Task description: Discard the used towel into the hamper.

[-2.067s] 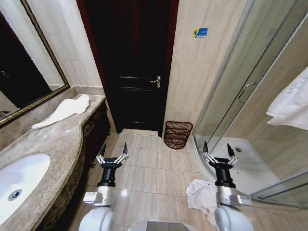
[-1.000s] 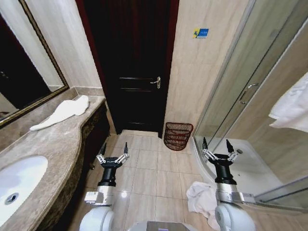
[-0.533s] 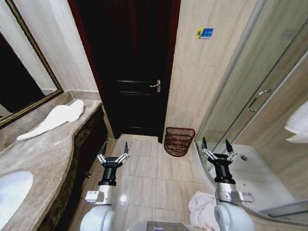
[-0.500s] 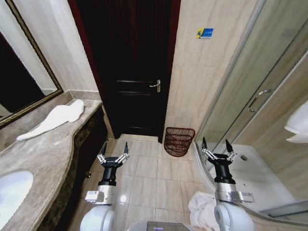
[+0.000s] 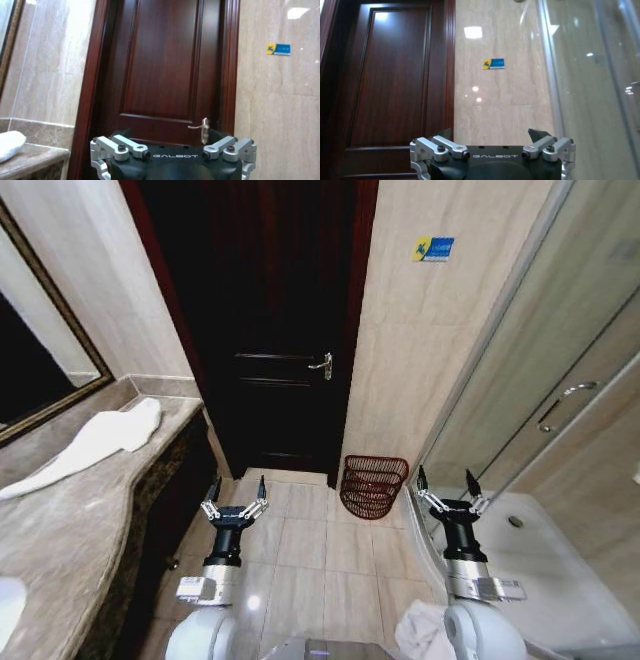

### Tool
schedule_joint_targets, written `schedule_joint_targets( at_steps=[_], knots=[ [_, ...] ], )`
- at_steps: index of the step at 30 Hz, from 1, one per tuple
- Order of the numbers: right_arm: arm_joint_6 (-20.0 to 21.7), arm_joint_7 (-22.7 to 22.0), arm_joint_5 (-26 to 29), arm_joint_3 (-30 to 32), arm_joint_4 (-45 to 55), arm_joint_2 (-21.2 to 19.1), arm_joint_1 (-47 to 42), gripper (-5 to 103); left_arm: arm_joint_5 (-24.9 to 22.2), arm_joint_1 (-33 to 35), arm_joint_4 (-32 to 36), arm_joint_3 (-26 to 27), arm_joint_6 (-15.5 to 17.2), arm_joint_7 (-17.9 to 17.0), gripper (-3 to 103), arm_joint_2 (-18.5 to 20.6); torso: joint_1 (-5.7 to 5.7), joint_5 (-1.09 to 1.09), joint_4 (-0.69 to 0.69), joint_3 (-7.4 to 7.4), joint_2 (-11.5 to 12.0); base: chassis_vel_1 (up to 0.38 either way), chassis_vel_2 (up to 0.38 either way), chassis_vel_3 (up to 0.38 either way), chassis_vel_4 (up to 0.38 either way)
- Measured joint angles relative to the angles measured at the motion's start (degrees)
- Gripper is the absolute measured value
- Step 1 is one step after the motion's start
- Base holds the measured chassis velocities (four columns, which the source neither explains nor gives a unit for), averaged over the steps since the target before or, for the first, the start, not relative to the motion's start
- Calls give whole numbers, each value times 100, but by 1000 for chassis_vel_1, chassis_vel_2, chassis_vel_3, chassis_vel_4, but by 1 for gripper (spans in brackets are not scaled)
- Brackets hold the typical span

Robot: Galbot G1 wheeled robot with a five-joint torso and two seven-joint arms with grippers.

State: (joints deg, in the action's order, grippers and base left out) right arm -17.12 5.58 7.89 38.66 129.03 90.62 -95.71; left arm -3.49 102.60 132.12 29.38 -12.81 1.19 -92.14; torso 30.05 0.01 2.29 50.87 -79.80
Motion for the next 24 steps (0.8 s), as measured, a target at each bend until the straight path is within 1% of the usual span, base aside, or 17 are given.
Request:
schedule_joint_targets(
  at_steps=[3, 6, 11, 12, 13, 16, 19, 24],
  knots=[
    [-65, 18, -15, 3, -13, -15, 37, 100, 0, -21, -35, -2, 0, 1, 100, 0, -2, -3, -1, -1, -1, -176, 211, 185, -175],
    [-195, 104, 73, 12, -49, -57, 122, 100, 2, -43, -66, -21, 2, 5, 100, 0, 1, -1, -1, 0, 0, -169, 178, 170, -174],
    [-196, 108, 90, 9, -49, -74, 132, 100, 5, -48, -78, -28, 7, 12, 100, 1, 5, -1, -2, 1, 2, -99, 100, 102, -118],
    [-196, 108, 88, 5, -48, -76, 132, 100, 4, -48, -78, -27, 9, 12, 100, 0, 5, -1, -2, 1, 2, -44, 81, 51, -23],
    [-194, 101, 84, -3, -42, -86, 140, 100, 1, -48, -78, -20, 12, 12, 100, 0, 2, -2, 2, 1, 1, 7, 51, 4, 29],
    [-172, 79, 83, -8, -22, -91, 146, 100, -1, -44, -74, -17, 12, 12, 100, 0, -1, 0, 0, 0, 1, 0, 0, 0, 0],
    [-19, 64, 72, -11, 74, -73, 115, 100, -6, -22, -36, -5, 12, 12, 100, 0, -5, -1, -2, -2, -2, 0, 0, 0, 0],
    [-9, 80, 45, -21, 87, -55, 92, 100, -14, -18, -13, 22, 12, 12, 100, 0, -5, -1, -1, -2, -2, 0, 0, 0, 0]
  ],
)
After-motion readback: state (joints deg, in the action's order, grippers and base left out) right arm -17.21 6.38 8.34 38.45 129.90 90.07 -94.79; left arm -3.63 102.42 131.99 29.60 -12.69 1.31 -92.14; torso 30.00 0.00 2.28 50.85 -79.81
